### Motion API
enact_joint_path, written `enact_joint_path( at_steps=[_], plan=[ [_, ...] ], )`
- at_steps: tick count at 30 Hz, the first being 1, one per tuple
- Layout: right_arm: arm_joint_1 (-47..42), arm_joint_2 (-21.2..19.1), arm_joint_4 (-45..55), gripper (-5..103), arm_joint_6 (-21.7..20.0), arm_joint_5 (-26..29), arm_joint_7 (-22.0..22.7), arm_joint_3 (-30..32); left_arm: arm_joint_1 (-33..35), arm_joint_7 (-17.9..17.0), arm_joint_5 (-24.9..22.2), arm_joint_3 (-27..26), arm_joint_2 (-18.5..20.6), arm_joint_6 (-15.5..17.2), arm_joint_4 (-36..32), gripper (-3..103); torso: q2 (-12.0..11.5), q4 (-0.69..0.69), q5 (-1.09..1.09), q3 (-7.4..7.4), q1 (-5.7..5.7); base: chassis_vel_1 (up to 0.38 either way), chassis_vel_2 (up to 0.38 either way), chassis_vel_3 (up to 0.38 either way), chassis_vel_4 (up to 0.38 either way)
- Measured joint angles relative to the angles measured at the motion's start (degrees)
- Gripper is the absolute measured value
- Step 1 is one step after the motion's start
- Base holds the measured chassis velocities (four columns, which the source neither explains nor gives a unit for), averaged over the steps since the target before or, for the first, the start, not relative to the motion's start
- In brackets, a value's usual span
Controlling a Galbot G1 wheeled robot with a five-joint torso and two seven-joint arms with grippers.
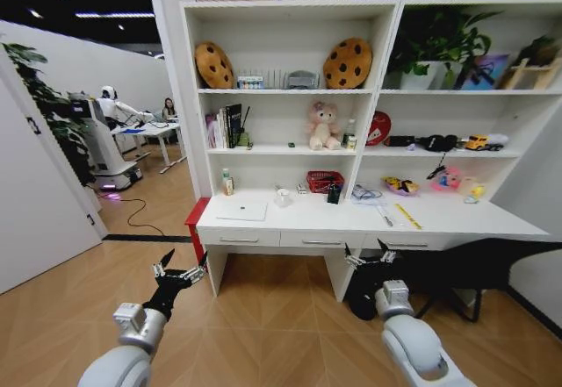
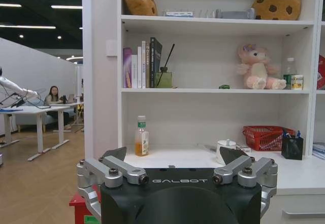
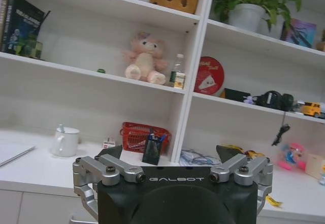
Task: Organize the objects on the table.
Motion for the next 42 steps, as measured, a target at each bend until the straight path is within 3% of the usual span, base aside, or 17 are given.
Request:
enact_joint_path(
  at_steps=[5, 12, 19, 42],
  plan=[
    [-1.89, 3.20, 1.69, 100, 0.77, -1.01, 0.00, 2.97, 0.00, 0.00, 0.00, 0.00, 0.00, 0.00, 0.00, 100, 0.01, -0.01, 0.00, 0.00, 0.00, 0.000, 0.000, 0.000, 0.000],
    [-2.70, 4.56, 3.91, 100, 1.77, -0.30, -2.35, 4.77, 0.00, 0.00, 0.00, 0.00, 0.00, 0.00, 0.00, 100, 0.01, 0.00, -0.01, 0.00, 0.00, 0.000, 0.000, 0.000, 0.000],
    [-4.25, 4.64, 5.79, 100, 2.67, 0.87, -4.95, 4.66, 0.00, 0.00, 0.00, 0.00, 0.00, 0.00, 0.00, 100, 0.01, 0.00, 0.00, -0.01, -0.01, 0.000, 0.000, 0.000, 0.000],
    [-4.21, 4.51, 5.80, 100, 2.42, 0.92, -5.01, 4.47, 0.00, 0.00, 0.00, 0.00, 0.00, 0.00, 0.00, 100, 0.01, 0.00, 0.00, 0.00, 0.00, 0.000, 0.000, 0.000, 0.000]
  ],
)
